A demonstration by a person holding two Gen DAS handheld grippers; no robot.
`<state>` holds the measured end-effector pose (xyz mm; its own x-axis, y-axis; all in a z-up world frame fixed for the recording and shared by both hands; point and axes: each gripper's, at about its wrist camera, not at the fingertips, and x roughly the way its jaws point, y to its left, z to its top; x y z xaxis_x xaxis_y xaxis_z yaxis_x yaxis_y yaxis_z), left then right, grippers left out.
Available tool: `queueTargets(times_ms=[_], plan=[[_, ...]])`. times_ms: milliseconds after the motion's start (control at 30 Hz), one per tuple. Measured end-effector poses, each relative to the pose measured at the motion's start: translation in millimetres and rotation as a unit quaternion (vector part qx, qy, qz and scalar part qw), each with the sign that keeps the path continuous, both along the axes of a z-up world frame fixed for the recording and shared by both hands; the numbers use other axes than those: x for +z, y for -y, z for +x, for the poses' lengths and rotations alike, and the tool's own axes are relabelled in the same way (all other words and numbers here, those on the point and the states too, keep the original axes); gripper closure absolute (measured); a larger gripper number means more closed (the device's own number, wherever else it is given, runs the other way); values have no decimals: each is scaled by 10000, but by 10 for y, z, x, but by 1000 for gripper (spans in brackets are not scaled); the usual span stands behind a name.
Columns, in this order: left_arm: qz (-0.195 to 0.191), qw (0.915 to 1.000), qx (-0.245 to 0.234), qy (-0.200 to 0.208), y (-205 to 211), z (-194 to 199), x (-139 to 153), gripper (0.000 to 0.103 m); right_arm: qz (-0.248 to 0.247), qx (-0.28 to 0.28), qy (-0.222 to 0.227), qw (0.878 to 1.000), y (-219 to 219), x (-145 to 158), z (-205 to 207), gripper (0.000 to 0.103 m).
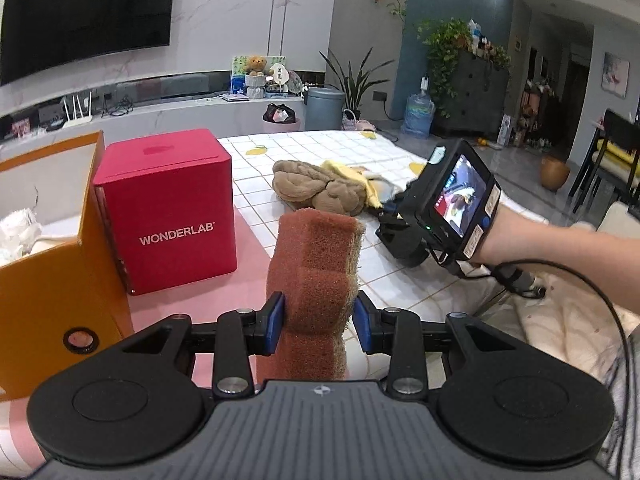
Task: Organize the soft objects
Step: 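Carry the yellow cloth and brown sponge up over the orange box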
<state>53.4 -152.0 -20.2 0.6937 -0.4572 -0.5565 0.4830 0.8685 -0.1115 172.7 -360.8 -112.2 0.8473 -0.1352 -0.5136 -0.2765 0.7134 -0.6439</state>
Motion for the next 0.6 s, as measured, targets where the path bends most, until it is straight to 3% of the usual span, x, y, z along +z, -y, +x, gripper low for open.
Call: queueTargets(times_ms=[133,400,600], plan=[[23,9999,69,135,-22,-52,75,62,271,-44,-144,9995,3,134,-67,103],[-207,9995,86,239,-60,-119,257,62,-8,-325,568,9979,-91,588,-278,103],[-290,9986,128,428,-89,-160,435,62,336,-530,962,9934,-103,1048,-464,103]])
